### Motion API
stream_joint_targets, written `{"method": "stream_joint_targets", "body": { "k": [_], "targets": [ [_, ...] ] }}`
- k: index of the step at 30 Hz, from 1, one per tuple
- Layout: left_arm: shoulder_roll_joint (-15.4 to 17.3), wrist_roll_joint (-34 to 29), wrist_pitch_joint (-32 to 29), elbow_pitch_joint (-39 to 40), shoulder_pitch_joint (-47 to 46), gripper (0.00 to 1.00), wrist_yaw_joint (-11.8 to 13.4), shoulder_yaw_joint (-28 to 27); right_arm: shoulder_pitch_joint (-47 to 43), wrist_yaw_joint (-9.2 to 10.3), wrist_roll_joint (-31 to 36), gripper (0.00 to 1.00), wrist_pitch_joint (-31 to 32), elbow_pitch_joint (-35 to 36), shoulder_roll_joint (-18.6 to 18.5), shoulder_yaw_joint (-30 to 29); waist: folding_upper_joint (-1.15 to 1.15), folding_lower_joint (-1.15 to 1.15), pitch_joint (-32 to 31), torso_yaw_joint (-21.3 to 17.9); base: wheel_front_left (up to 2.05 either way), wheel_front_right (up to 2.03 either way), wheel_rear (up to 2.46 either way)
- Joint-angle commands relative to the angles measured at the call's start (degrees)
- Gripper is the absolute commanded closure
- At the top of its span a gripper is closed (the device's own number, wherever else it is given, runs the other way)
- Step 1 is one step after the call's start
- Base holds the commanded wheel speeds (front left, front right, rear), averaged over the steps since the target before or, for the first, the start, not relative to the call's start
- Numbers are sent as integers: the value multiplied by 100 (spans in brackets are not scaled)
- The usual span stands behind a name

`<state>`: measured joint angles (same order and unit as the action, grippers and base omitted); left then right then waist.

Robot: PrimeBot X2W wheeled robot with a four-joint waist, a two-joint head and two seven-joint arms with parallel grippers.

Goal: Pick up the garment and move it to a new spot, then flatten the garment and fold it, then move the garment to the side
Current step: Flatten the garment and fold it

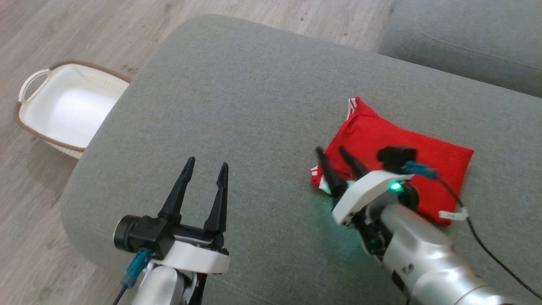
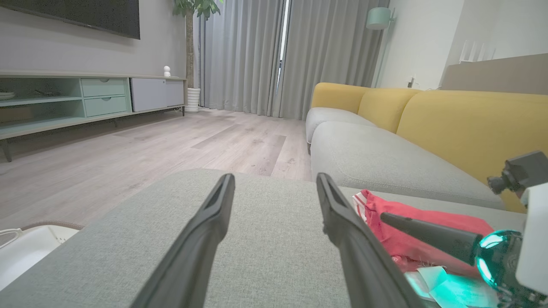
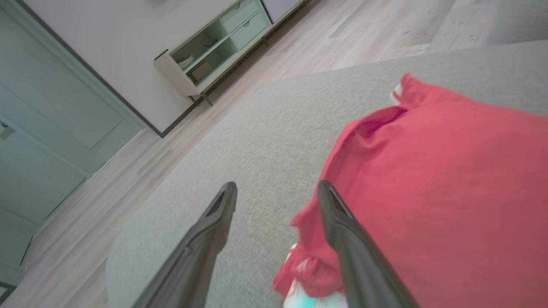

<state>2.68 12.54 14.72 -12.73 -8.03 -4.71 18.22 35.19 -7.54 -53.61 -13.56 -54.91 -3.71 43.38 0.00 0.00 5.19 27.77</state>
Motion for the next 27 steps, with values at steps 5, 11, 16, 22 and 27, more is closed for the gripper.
{"method": "stream_joint_targets", "body": {
  "k": [5, 11, 16, 22, 27],
  "targets": [
    [20, -7, 28, 181, -289, 0, 19, -308, 210, 5, -222, 0, 37, 200, 83, 605, 0, 0, -68, -244, 0, 0, 0],
    [20, -65, 28, 227, -294, 0, -12, -518, 562, 5, -115, 0, -110, 34, 83, 650, 0, 0, -173, -760, 0, 0, 0],
    [20, 33, 28, 262, -268, 0, -10, -660, 749, 5, 782, 0, -140, 83, -158, -266, 0, 0, -220, -1206, 0, 0, 0],
    [20, 93, 28, 199, -261, 0, -5, -906, -272, 5, 2501, 0, -142, 1348, -706, -2016, 0, 0, -257, -1666, 0, 0, 0],
    [20, 10, 28, 156, -182, 0, -48, -1142, -1235, 5, 3438, 0, -143, 2437, -549, -3228, 0, 0, -265, -1953, 0, 0, 0]
  ]
}}
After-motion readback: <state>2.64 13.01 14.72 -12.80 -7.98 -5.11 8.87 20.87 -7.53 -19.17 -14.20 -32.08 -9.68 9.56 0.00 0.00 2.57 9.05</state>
